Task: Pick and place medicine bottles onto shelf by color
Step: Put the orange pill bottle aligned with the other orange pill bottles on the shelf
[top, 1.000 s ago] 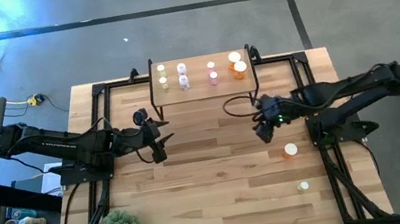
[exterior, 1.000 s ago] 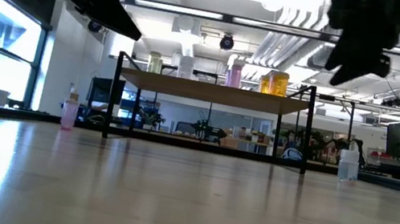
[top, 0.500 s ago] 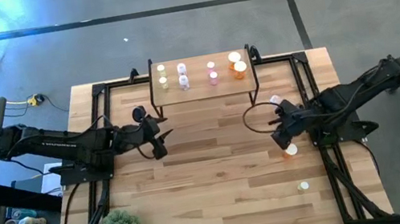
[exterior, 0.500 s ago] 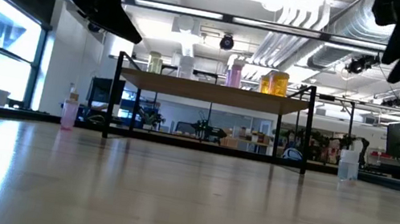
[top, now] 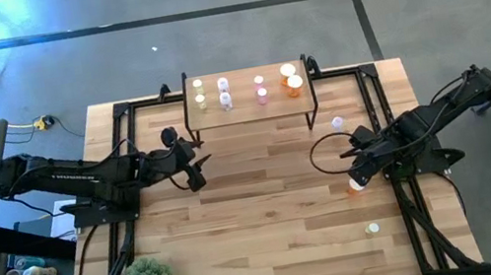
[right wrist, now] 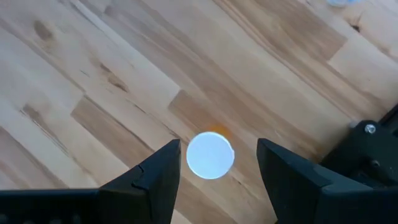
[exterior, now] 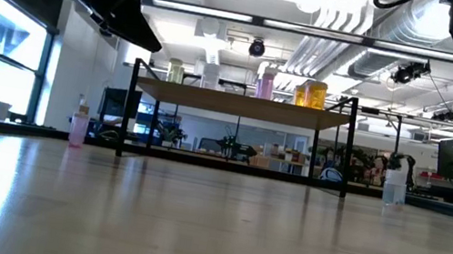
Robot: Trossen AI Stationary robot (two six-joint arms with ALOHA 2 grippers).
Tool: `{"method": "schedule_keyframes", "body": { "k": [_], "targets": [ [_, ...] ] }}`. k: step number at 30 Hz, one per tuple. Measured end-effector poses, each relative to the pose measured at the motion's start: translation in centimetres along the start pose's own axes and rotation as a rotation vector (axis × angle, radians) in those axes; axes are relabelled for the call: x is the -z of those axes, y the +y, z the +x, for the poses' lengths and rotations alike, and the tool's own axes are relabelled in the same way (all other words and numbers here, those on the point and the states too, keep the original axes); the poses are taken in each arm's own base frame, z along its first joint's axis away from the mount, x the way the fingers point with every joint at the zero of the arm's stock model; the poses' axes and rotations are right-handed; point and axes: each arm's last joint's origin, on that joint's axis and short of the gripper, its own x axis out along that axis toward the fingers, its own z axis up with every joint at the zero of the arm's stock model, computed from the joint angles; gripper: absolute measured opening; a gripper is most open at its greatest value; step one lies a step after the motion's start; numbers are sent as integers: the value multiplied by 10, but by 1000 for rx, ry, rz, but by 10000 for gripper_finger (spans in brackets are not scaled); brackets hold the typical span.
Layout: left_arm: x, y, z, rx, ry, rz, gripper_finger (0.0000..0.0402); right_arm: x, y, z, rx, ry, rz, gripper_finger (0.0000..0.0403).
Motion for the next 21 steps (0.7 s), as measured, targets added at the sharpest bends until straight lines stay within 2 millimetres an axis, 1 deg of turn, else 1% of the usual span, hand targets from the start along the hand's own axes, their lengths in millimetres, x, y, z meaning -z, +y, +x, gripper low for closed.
{"method": "schedule_keyframes", "body": {
  "k": [6, 17, 21],
  "targets": [
    [0, 0, 0, -1, 0, -2, 197, 1, 0, 0, -3, 21, 1, 211],
    [0, 0, 0, -1, 1, -2, 197, 4, -5, 0, 26, 109, -14, 289],
    [0, 0, 0, -1, 1, -2, 197, 5, -4, 0, 14, 148, -32, 304]
  ]
}}
